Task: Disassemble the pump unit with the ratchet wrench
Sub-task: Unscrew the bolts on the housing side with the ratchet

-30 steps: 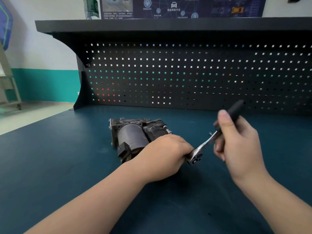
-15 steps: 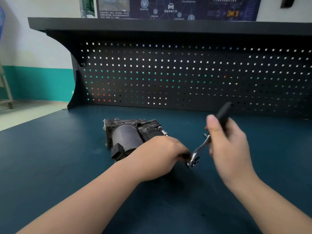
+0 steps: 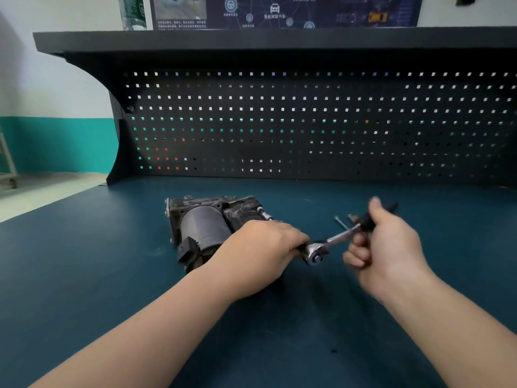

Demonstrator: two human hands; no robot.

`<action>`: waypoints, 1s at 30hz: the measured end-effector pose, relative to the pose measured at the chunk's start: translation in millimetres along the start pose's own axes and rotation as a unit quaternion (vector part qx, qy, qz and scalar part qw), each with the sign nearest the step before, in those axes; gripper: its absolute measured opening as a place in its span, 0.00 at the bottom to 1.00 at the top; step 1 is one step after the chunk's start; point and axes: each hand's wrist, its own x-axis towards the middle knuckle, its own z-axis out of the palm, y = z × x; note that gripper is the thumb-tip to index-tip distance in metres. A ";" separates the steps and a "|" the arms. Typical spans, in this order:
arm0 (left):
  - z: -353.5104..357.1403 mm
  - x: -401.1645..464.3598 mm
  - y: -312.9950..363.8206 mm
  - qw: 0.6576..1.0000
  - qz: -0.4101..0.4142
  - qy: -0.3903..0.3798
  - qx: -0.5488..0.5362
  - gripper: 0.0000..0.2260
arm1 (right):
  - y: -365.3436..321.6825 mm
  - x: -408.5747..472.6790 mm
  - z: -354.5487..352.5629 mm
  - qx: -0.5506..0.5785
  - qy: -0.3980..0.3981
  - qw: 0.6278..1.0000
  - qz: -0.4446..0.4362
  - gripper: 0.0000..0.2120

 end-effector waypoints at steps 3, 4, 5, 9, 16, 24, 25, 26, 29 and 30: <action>-0.3 0.1 2.6 0.999 0.023 -0.024 -0.006 0.13 | 9.3 6.4 -4.3 0.004 0.021 1.000 0.020 0.19; 0.0 0.1 1.6 0.999 0.033 -0.026 -0.008 0.13 | 10.6 6.9 -3.4 -0.038 -0.003 0.998 -0.053 0.19; -0.1 0.1 1.1 0.999 0.043 -0.026 -0.004 0.14 | 9.8 5.5 -2.5 -0.092 -0.035 0.984 -0.146 0.19; -0.4 0.7 3.9 0.997 0.063 -0.019 0.034 0.05 | 4.7 -8.6 0.3 -0.334 -0.192 0.805 -0.451 0.16; 2.5 -1.7 4.0 0.999 -0.029 0.023 -0.015 0.12 | -1.2 4.8 -0.7 -0.038 -0.009 0.999 -0.013 0.18; 0.6 -2.2 0.2 0.999 0.037 -0.018 0.016 0.05 | 0.7 -11.5 1.2 -0.305 -0.205 0.838 -0.403 0.16; 0.5 -2.3 0.8 0.999 0.033 -0.015 0.018 0.04 | 2.7 -13.3 2.2 -0.337 -0.220 0.808 -0.431 0.15; 1.2 -2.3 1.5 0.999 0.025 -0.014 0.019 0.03 | 4.0 -14.8 3.3 -0.349 -0.203 0.803 -0.437 0.16; 4.0 -2.3 1.3 1.000 -0.006 -0.004 0.010 0.08 | 4.3 -11.3 4.5 -0.203 -0.078 0.939 -0.267 0.20; 3.7 -2.2 1.5 1.000 -0.016 0.004 -0.002 0.09 | 3.6 -5.6 2.8 -0.117 -0.036 0.981 -0.152 0.21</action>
